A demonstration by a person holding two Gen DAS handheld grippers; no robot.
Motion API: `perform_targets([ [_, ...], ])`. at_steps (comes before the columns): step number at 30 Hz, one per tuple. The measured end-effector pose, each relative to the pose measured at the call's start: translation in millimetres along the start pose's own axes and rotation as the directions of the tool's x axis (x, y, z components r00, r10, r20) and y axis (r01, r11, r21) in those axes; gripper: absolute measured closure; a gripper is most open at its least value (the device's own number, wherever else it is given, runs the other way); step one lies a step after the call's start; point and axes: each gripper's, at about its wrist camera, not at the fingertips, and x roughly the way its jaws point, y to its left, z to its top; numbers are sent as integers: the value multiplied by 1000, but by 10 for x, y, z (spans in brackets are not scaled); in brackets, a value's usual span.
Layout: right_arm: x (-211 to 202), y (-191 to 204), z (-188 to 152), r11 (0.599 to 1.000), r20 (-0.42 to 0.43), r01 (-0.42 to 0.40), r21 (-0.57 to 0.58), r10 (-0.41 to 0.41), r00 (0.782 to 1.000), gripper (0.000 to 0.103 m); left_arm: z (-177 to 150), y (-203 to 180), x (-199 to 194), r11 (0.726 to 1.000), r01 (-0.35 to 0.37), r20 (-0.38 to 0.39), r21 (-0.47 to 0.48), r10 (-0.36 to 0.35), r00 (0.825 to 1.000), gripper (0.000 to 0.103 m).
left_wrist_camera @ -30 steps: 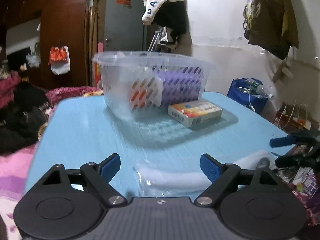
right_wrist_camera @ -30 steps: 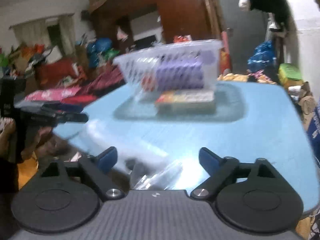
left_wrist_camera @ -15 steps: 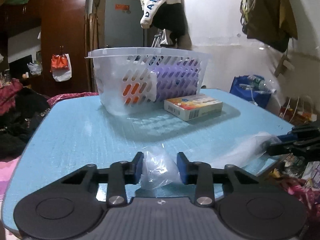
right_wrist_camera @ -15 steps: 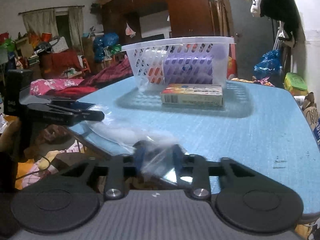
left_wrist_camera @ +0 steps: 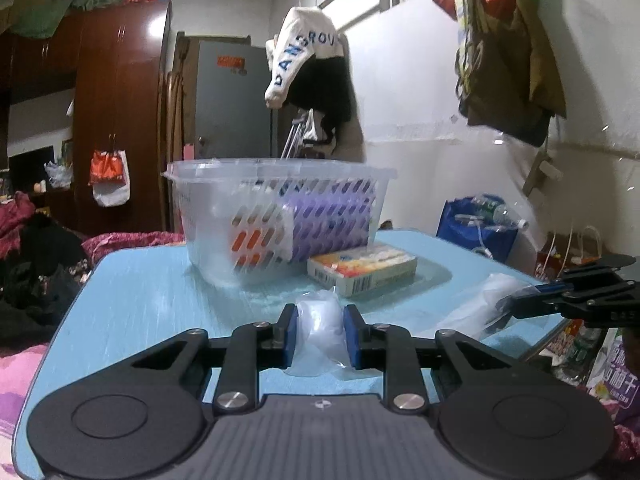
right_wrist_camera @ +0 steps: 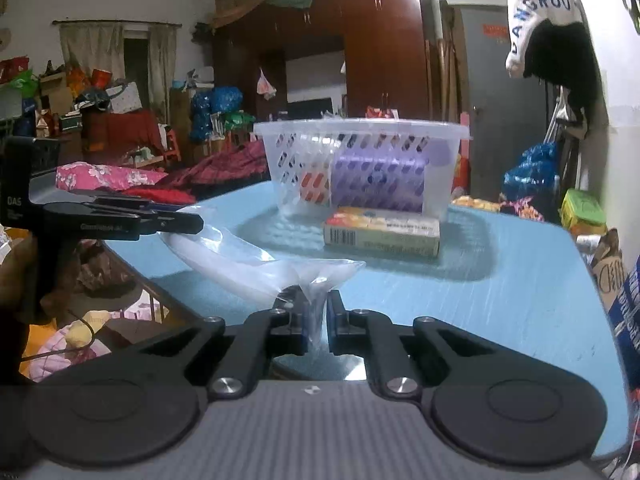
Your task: Organize objects
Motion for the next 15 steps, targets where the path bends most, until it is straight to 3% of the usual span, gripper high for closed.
perform_targets([
  [4,-66,7,92,999,41,17,-30,-16,999,94,183,-29,-64,1000,-3,44,18,2,999,75],
  [7,-108,5,295,996,85,37,-81,-30,996,95,532,-36,-61,999,-28,103,44,23,994,75],
  [10,-96,-70,665,990,146,62,-127,-43,988,95,1016,1,55,996,-64,166,60,53,985,75],
  [15,281,-329,1463,980,220,135,-148,-100,970,96,1644,119,544,988,-139,166,60,128,978,75],
])
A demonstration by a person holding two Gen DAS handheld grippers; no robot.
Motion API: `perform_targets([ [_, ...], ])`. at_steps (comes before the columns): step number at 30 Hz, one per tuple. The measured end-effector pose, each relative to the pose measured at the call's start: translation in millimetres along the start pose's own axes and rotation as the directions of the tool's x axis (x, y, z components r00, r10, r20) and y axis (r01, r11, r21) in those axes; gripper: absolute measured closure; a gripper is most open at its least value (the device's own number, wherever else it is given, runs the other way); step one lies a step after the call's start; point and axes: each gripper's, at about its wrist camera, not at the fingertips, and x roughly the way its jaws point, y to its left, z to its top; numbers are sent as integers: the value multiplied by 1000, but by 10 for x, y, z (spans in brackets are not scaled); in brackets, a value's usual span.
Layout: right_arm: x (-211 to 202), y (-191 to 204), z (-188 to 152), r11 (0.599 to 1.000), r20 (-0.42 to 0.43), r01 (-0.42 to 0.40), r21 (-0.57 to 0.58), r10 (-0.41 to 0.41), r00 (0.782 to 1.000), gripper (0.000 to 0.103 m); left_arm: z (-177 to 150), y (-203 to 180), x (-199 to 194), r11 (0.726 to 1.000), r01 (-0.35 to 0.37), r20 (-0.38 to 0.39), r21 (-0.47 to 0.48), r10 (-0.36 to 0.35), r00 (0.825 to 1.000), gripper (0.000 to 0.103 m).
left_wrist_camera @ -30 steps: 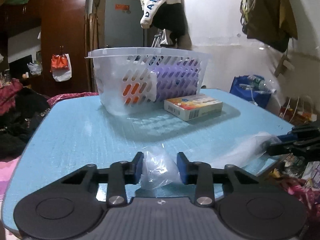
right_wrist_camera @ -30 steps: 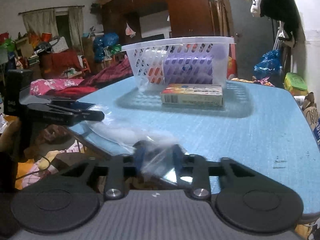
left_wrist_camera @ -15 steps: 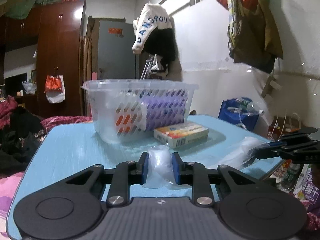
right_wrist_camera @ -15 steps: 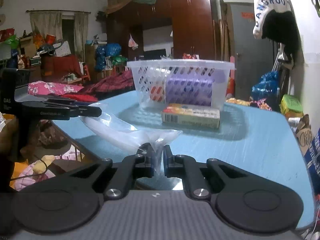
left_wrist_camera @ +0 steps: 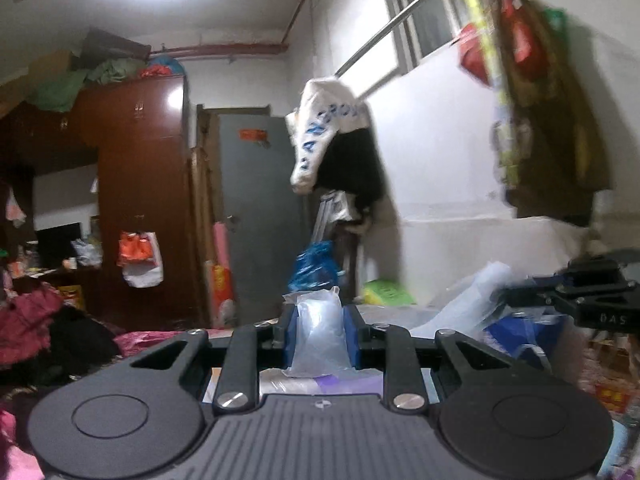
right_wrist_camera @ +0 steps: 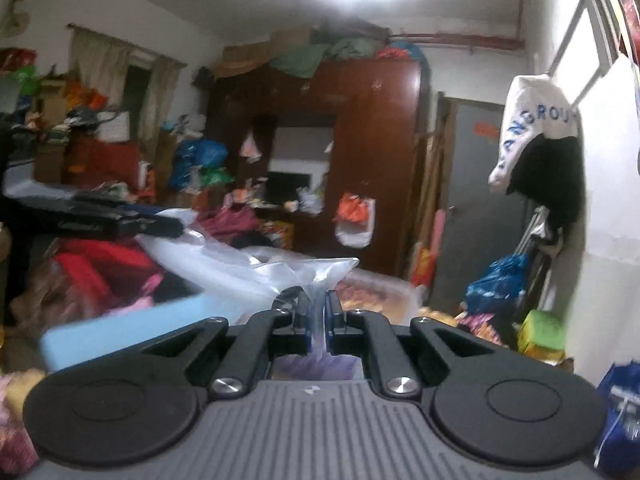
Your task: Organize objects
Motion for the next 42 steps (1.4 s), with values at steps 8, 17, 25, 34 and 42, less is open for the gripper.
perform_targets([
  [8,1087,-280,155,997,-143,61,54,-53,988,97,-121,175,898,996,-85,-164,-3,83,983,75],
  [17,1140,-428,-127,982,-217,97,159,-61,974,11,-273,334,714,984,-176,-98,12,177,979,27],
  [25,523,-568,-601,946,-299,96,311,2,954,0,-781,-204,52,1000,6,-174,-20,-10,985,15],
  [34,825,-810,-1097,848,-420,38,529,223,879,6,-1193,-407,807,985,39,-426,-171,-109,898,18],
  [42,942,-669,-1049,877,-448,29,479,216,867,37,-1219,-358,1053,966,56,-445,-251,-167,880,33],
])
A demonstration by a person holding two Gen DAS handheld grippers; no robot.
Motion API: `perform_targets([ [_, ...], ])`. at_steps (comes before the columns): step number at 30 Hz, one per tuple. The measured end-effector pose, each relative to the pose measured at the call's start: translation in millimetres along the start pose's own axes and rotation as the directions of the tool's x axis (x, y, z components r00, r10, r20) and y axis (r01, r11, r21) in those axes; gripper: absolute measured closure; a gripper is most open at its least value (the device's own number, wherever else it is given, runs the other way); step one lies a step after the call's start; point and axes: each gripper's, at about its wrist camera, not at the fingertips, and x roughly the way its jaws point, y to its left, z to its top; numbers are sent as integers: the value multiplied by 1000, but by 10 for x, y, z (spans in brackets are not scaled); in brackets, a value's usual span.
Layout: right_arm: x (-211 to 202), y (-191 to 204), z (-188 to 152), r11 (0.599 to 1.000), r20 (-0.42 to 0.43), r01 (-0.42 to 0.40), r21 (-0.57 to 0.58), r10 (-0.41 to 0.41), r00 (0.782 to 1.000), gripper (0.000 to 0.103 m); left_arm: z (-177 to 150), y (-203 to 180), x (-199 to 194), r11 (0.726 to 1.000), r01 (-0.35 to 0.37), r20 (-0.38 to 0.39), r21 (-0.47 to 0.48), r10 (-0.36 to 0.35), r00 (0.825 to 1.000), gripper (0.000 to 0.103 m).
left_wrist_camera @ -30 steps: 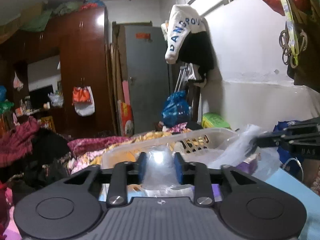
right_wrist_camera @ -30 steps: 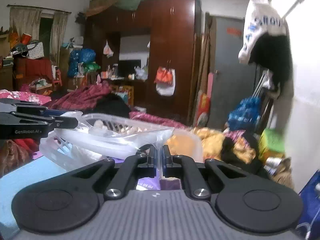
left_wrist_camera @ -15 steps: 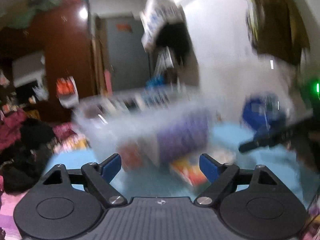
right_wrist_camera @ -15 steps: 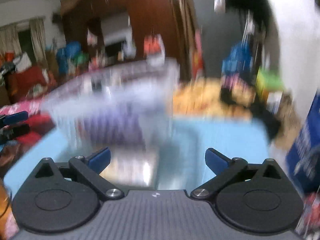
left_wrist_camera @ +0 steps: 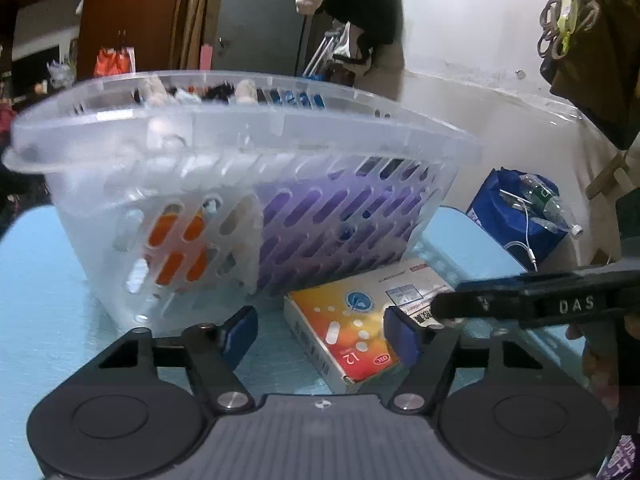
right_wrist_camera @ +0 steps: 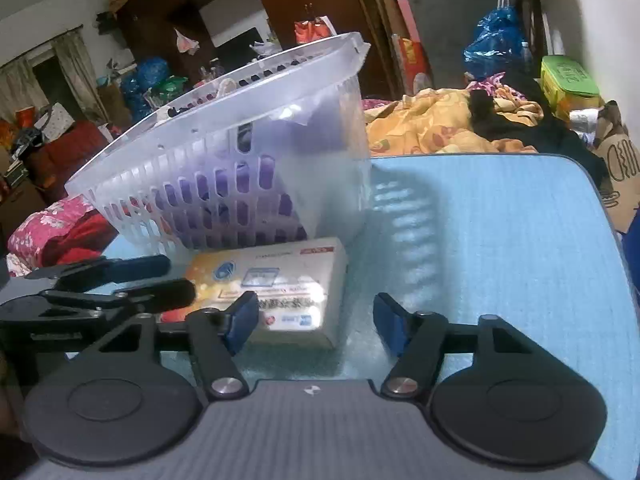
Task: Organize objects
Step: 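Grasp the white medicine box with the right gripper while the left grips its other end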
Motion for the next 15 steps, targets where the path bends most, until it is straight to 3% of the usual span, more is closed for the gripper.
perform_targets([
  [3,57,-1,52,1000,7,1,8,-1,1000,40,20,24,82,999,32,-8,-27,-32,999,35],
  [5,108,-10,78,1000,2,-15,18,15,1000,43,19,37,113,997,62,-10,-52,-63,998,43],
  [6,119,-12,77,999,1,-30,23,30,1000,48,18,27,112,997,60,-8,-49,-61,998,44],
  [8,107,10,42,998,5,-54,25,54,999,50,4,-10,107,998,54,-2,-31,-54,999,46],
  [12,38,99,-57,999,36,-32,5,31,999,51,-26,-88,-27,1000,22,50,6,-22,998,60],
  [15,-105,277,-163,998,70,4,-63,1,998,56,-42,-101,-215,999,13,108,31,-17,994,60],
])
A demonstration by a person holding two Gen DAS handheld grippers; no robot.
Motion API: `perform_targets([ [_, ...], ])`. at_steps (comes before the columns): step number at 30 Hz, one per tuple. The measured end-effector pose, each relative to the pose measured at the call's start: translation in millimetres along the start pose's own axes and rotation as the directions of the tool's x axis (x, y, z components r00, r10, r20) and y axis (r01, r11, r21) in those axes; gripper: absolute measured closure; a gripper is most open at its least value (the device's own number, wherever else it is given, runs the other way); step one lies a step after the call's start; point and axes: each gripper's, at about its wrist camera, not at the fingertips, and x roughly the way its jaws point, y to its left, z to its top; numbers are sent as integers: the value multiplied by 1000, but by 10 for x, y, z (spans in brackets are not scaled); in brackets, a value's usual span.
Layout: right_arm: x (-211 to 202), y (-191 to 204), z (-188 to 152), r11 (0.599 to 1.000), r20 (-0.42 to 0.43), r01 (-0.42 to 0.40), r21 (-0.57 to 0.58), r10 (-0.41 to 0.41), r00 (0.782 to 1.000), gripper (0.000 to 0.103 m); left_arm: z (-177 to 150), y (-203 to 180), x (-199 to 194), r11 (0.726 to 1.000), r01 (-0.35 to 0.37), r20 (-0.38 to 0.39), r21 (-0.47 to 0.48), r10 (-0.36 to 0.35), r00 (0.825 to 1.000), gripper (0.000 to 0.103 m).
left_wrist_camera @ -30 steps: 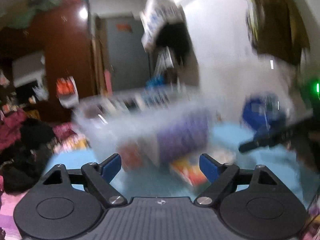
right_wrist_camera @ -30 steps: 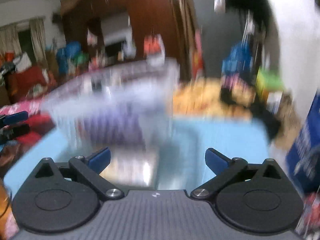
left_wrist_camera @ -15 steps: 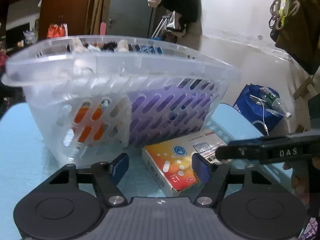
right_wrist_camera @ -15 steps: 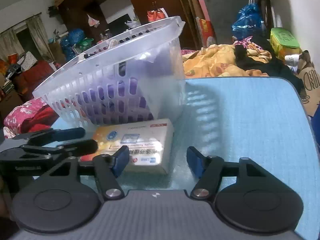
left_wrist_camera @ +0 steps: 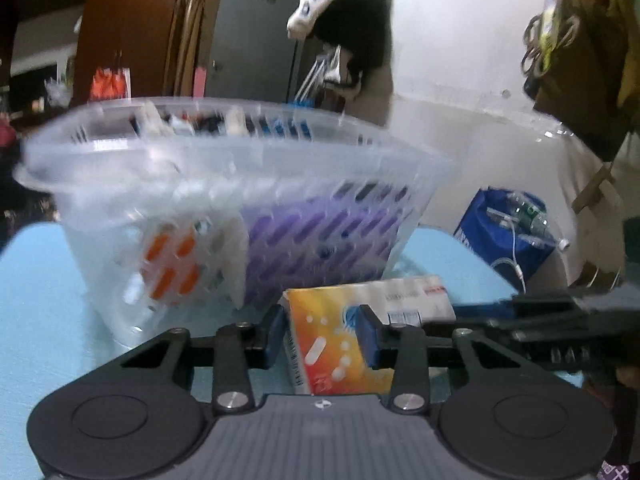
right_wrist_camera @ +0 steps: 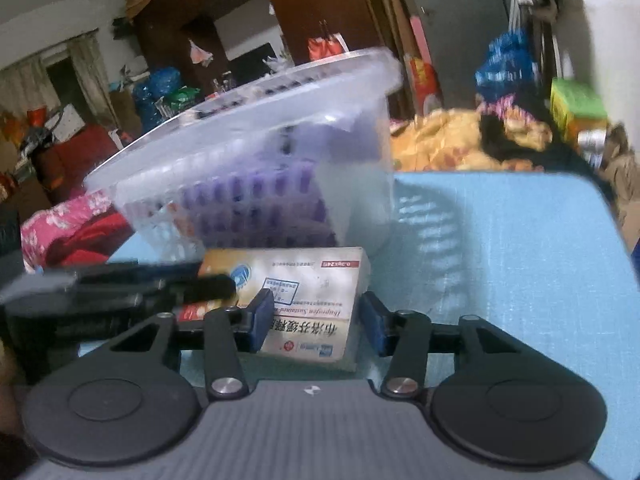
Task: Organize objects
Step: 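Grasp the white medicine box with the right gripper while the left grips its other end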
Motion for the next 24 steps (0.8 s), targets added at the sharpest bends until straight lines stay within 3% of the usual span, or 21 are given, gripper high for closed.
perform_targets([
  [3,-159,203,-103,997,30,25,-68,-23,999,66,-20,54,-100,1000,25,19,10,-25,1000,60],
  [5,-180,284,-142,994,33,34,-100,-31,999,66,-35,83,-111,999,34,24,11,-34,999,60],
  [11,-175,291,-199,995,67,33,-90,-27,997,67,-131,33,-261,998,38,58,48,-40,998,60],
  [15,-318,503,-399,985,128,73,-157,-53,990,67,-302,-40,-511,995,49,107,84,-58,993,60],
  [19,-500,612,-630,979,181,59,-197,-23,983,66,-562,-116,-741,987,64,157,149,-87,984,59],
  [24,-594,656,-731,975,200,25,-221,20,980,60,-637,-60,-789,985,99,157,142,-121,980,59],
])
